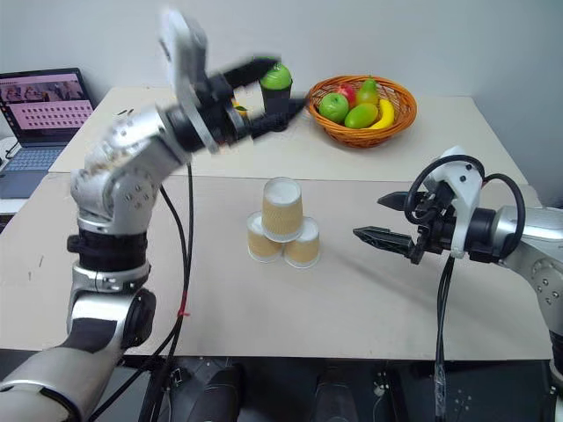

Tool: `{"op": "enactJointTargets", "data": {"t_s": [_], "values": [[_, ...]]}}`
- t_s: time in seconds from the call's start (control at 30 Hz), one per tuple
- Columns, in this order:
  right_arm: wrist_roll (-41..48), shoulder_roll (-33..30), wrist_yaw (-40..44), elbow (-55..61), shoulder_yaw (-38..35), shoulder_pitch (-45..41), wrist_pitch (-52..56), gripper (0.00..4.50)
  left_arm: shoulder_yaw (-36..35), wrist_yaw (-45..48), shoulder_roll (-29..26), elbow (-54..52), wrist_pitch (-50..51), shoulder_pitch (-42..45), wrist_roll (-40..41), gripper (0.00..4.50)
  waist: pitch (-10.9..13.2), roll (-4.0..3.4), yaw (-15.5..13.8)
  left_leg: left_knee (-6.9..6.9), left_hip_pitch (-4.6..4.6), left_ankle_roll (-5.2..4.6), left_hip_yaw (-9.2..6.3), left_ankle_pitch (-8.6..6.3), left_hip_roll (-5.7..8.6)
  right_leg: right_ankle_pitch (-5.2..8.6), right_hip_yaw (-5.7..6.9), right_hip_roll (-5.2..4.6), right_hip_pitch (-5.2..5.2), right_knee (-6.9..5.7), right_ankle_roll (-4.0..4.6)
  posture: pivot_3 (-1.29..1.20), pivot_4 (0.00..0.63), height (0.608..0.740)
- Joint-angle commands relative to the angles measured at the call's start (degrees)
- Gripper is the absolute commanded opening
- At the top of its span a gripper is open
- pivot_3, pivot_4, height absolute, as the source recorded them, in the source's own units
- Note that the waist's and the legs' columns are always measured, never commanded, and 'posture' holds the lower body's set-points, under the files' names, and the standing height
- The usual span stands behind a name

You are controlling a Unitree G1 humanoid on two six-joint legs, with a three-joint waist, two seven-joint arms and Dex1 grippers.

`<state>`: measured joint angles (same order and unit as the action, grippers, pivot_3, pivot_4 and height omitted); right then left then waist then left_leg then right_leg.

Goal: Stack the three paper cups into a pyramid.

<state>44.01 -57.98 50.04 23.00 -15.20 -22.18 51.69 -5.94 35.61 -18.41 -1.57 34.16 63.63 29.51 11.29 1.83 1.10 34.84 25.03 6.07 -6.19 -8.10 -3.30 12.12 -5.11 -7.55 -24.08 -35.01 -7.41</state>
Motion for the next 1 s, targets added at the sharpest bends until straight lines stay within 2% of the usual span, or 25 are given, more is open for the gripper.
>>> {"op": "enactJointTargets", "data": {"t_s": [0.03, 0.2, 0.33, 0.47, 0.6, 0.7, 0.8, 1.0], "values": [[-0.75, -1.72, 1.88, -1.12, -1.3, -1.47, -2.2, 4.5, -5.23, -3.5, -3.46, -0.31, 4.78, 2.09, 2.85, 4.46, 0.0, 0.0, 0.1, -0.01, -0.01, 0.0, 0.0, 0.0, 0.0, 0.02, 0.0, 0.0, 0.0, -0.02, 0.0, 0.0, 0.15, 0.737], [-2.14, -3.31, 4.42, -3.63, -1.64, -0.8, -3.81, 4.5, -5.46, -0.74, -12.29, -3.22, 9.61, -3.09, 2.52, 4.46, -0.01, -0.01, 0.46, -0.01, 0.0, 0.0, 0.0, 0.0, 0.0, 0.01, -0.01, 0.0, -0.02, -0.03, 0.0, 0.0, 0.15, 0.737], [-6.84, -1.34, 2.46, -8.21, -0.09, -1.01, -8.53, 4.5, -7.72, -4.32, -20.34, -11.48, 11.83, -16.67, -1.47, 4.46, -0.01, -0.02, 1.36, -0.04, -0.04, 0.0, 0.01, 0.0, 0.0, 0.01, -0.02, 0.0, -0.02, -0.07, 0.02, 0.0, 0.15, 0.737], [-7.49, -0.53, 3.23, -9.12, 0.5, 0.12, -9.02, 4.5, -11.29, -10.0, -17.1, -21.02, 13.35, -28.18, 0.48, 4.46, -0.01, -0.01, 1.02, -0.01, 0.0, 0.0, 0.0, 0.0, -0.01, -0.05, -0.01, 0.0, -0.02, -0.06, 0.12, 0.0, 0.15, 0.737], [-7.44, 0.12, 5.34, -8.49, -0.02, 4.8, -9.81, 4.5, -10.65, -11.91, -13.8, -31.59, 13.88, -42.97, 1.46, 4.46, -0.01, 0.0, 0.75, -0.03, 0.02, 0.0, -0.01, -0.01, 0.0, -0.15, -0.01, 0.0, 0.03, -0.01, 0.3, 0.0, 0.15, 0.737], [-6.79, 1.48, 5.73, -7.74, -0.08, 6.55, -10.16, 4.5, -9.24, -11.92, -13.43, -34.16, 11.51, -49.57, -0.51, 4.46, -0.01, 0.0, 0.76, -0.01, 0.02, 0.0, -0.01, -0.01, 0.0, -0.15, -0.01, 0.0, -0.02, -0.08, 0.35, 0.0, 0.15, 0.737], [-7.01, 2.33, 5.83, -6.99, 0.01, 8.12, -10.56, 4.5, -7.81, -10.84, -13.96, -33.95, 8.11, -54.16, -2.72, 4.46, -0.01, -0.01, 0.76, 0.07, -0.02, -0.03, -0.01, 0.03, 0.0, -0.03, -0.01, 0.0, 0.0, -0.08, 0.17, 0.0, 0.15, 0.737], [-5.92, 3.83, 4.53, -4.71, -0.42, 9.22, -9.27, 4.5, -6.32, -6.97, -15.72, -30.81, 2.58, -56.99, -4.53, 4.46, -0.02, 0.0, 0.76, 0.14, -0.08, -0.09, 0.0, 0.12, 0.0, 0.04, -0.02, 0.0, 0.06, -0.09, 0.46, 0.0, 0.15, 0.737]]}}
